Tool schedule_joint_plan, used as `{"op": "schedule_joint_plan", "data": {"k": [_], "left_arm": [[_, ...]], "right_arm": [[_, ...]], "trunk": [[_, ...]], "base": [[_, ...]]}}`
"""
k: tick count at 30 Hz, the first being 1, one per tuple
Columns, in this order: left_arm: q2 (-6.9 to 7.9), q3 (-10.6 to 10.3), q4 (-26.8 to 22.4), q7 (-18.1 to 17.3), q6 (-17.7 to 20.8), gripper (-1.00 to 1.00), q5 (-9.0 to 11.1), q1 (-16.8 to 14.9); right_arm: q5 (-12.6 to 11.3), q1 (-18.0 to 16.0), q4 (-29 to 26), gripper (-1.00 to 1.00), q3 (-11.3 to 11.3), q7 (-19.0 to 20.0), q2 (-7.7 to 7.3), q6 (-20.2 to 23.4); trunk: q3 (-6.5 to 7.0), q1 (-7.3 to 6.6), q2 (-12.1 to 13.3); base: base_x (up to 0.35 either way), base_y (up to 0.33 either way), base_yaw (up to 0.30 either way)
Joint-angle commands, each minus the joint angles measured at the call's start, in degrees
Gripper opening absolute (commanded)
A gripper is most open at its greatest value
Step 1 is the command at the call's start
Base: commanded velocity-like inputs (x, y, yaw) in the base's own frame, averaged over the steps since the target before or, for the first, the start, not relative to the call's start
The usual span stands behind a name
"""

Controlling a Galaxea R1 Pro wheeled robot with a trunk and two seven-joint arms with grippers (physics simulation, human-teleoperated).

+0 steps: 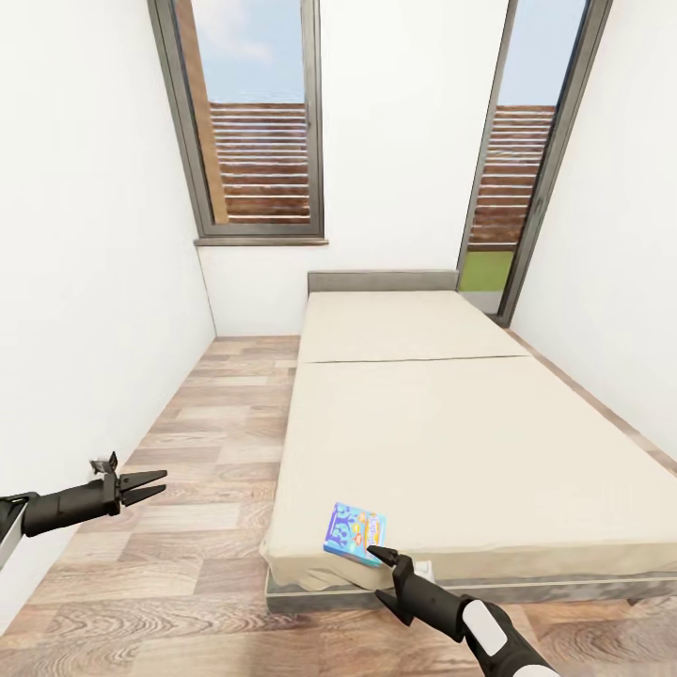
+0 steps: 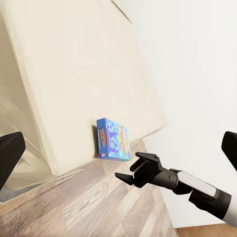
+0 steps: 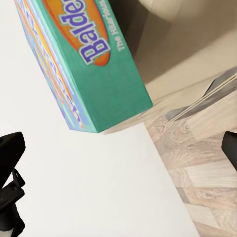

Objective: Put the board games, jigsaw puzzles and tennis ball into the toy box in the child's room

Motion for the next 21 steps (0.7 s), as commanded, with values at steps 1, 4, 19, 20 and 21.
{"op": "schedule_joint_plan", "data": {"k": [1,4,19,20,21], "left_arm": [[-0.03,0.19,0.01,-0.34,0.6,1.0,-0.34,-0.04],[-0.02,0.19,0.0,-0.34,0.6,1.0,-0.34,-0.05],[-0.05,0.19,0.0,-0.34,0.6,1.0,-0.34,-0.04],[-0.04,0.19,0.0,-0.34,0.6,1.0,-0.34,-0.04],[-0.03,0.19,0.0,-0.34,0.6,1.0,-0.34,-0.04]], "right_arm": [[0.02,-0.03,-0.04,1.0,-0.35,0.0,0.05,0.37],[0.02,-0.03,-0.04,1.0,-0.35,0.0,0.04,0.37],[0.03,-0.03,-0.12,1.0,-0.35,0.04,0.05,0.29],[0.03,-0.03,-0.12,1.0,-0.35,0.05,0.05,0.29],[0.03,-0.03,-0.13,1.0,-0.35,0.06,0.05,0.29]], "trunk": [[-0.05,-0.01,-0.02],[-0.05,-0.01,-0.02],[-0.05,-0.01,-0.02],[-0.05,-0.01,-0.02],[-0.05,-0.01,-0.02]], "base": [[0.0,0.003,0.0],[0.0,0.002,0.0],[0.027,0.0,0.0],[0.018,0.0,0.0],[0.014,0.0,0.0]]}}
